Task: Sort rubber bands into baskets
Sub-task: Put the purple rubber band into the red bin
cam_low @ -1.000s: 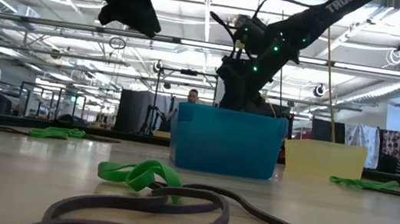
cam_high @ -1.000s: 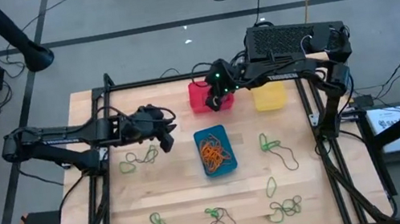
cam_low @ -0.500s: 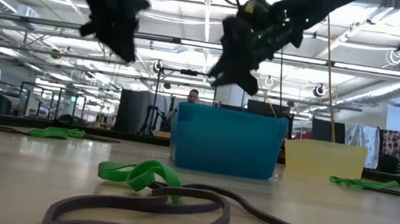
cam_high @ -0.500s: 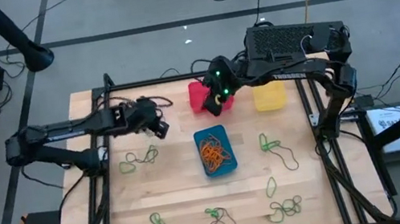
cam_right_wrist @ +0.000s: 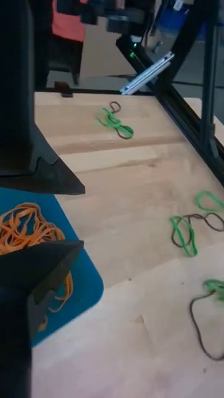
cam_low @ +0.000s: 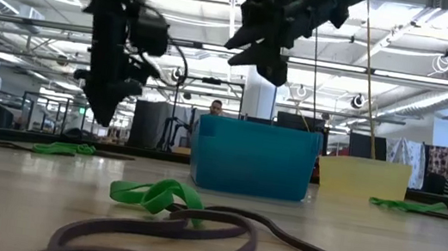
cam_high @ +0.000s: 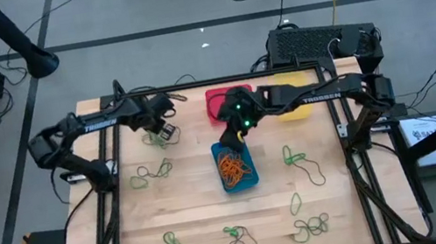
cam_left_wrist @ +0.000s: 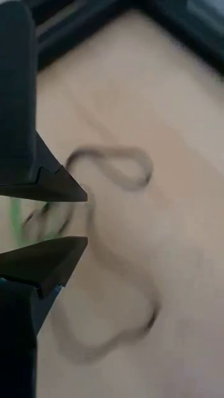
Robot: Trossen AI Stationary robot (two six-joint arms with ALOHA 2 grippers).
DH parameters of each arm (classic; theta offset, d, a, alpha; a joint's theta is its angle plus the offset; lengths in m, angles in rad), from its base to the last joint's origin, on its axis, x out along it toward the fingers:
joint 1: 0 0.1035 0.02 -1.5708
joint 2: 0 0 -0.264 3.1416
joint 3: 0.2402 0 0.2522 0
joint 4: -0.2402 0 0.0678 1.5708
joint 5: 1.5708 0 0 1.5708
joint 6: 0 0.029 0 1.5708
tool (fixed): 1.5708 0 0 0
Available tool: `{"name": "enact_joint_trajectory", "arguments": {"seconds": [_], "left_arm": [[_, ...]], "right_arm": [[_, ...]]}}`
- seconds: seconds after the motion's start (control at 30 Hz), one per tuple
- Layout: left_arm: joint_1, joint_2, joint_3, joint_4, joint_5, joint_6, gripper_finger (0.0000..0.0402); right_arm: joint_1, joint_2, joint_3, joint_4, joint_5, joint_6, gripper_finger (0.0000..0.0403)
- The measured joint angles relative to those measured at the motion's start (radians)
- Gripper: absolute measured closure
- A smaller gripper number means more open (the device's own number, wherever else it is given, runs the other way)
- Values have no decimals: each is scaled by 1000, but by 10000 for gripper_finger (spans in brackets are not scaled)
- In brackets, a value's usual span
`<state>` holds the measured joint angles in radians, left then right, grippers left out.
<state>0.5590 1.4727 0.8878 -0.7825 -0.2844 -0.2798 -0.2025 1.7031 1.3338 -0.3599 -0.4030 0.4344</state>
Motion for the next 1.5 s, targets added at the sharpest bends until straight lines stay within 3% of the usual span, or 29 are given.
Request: {"name": "enact_joint_trajectory", "arguments": {"seconds": [0.3,0.47,1.07,1.2,1.33,1.5], "left_arm": [[177,73,-5,20,-34,100,292],[246,99,-52,34,44,106,292],[264,99,-155,166,108,109,294],[263,100,-156,177,111,106,324],[263,101,-156,189,116,117,384],[254,90,-138,177,117,130,393]], "right_arm": [[46,0,0,-2,38,1,282],[54,0,0,-27,37,14,282],[57,0,0,-46,34,-4,282],[60,0,0,-46,34,22,282],[75,0,0,-46,34,42,282],[109,0,0,-46,31,52,282]]}}
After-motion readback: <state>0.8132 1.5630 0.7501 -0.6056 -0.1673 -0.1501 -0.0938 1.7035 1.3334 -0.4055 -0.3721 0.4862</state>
